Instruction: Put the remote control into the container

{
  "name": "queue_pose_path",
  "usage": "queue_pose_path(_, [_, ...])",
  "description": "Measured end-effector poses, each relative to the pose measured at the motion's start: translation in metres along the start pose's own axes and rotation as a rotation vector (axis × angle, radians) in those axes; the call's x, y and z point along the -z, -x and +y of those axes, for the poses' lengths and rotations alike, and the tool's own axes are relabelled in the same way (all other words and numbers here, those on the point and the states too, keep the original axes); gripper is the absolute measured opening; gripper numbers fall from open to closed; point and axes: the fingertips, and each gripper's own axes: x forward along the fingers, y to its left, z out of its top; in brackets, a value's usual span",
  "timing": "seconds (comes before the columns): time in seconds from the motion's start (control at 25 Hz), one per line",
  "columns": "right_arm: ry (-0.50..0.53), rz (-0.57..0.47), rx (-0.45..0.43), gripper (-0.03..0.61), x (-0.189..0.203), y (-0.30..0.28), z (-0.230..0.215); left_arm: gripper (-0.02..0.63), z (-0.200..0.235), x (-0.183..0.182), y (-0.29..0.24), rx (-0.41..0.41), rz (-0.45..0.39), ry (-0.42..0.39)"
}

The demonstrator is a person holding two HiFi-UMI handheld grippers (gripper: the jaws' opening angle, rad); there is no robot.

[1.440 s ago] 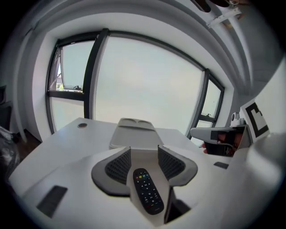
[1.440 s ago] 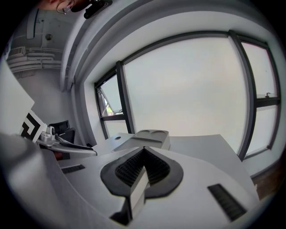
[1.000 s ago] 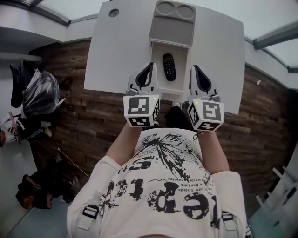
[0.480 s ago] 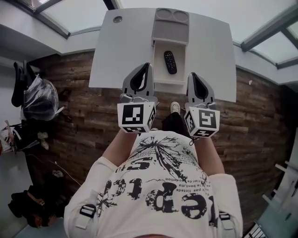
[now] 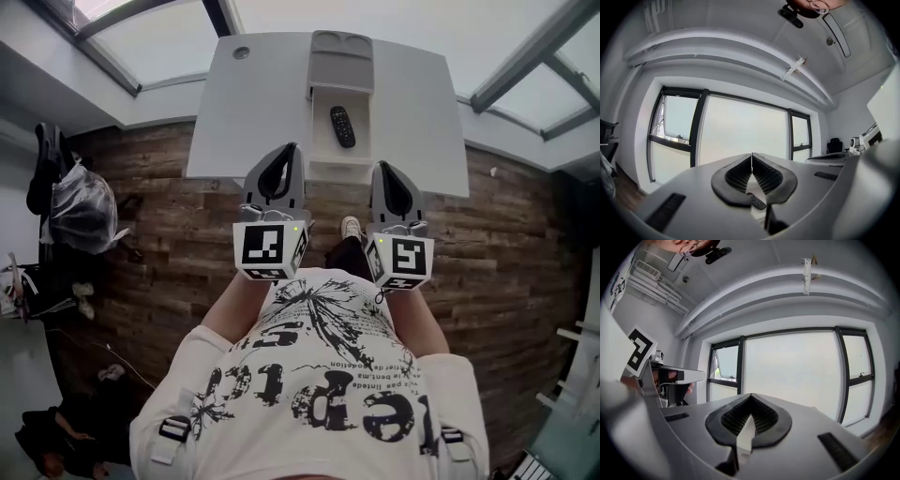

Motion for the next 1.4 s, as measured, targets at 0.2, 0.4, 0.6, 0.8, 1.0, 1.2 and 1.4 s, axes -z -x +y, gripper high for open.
queue_pose_path(0.2, [-0.01,0.016,0.012,-0.006,0.006,0.011,0.006,0.009,0.0,0.0,0.017,0.002,-0.005,0.003])
queue_pose_path(0.4, [-0.002,0.028,0.009,-0.006,0.009,0.017,0.013,0.009,0.008,0.004,0.028,0.003,0.008,0.028])
queue_pose_path(0.6, [0.007,0.028,0.012,-0.006,0.007,0.02,0.015,0.009,0.004,0.008,0.026,0.023,0.034,0.027])
queue_pose_path(0.8, [-0.001,0.036,0.016,-0.006,0.009,0.022,0.015,0.009,0.001,0.009,0.027,0.022,0.044,0.002])
queue_pose_path(1.0, [0.007,0.052,0.014,-0.006,0.012,0.019,0.014,0.009,-0.001,0.007,0.021,0.025,0.04,-0.001])
queue_pose_path(1.2, [0.03,0.062,0.021,-0.006,0.012,0.016,0.009,0.009,-0.003,0.009,0.016,0.026,0.046,-0.001])
queue_pose_path(1.4, [0.029,0.084,0.009,-0.006,0.014,0.015,0.012,0.009,0.002,0.011,0.016,0.016,0.06,0.012])
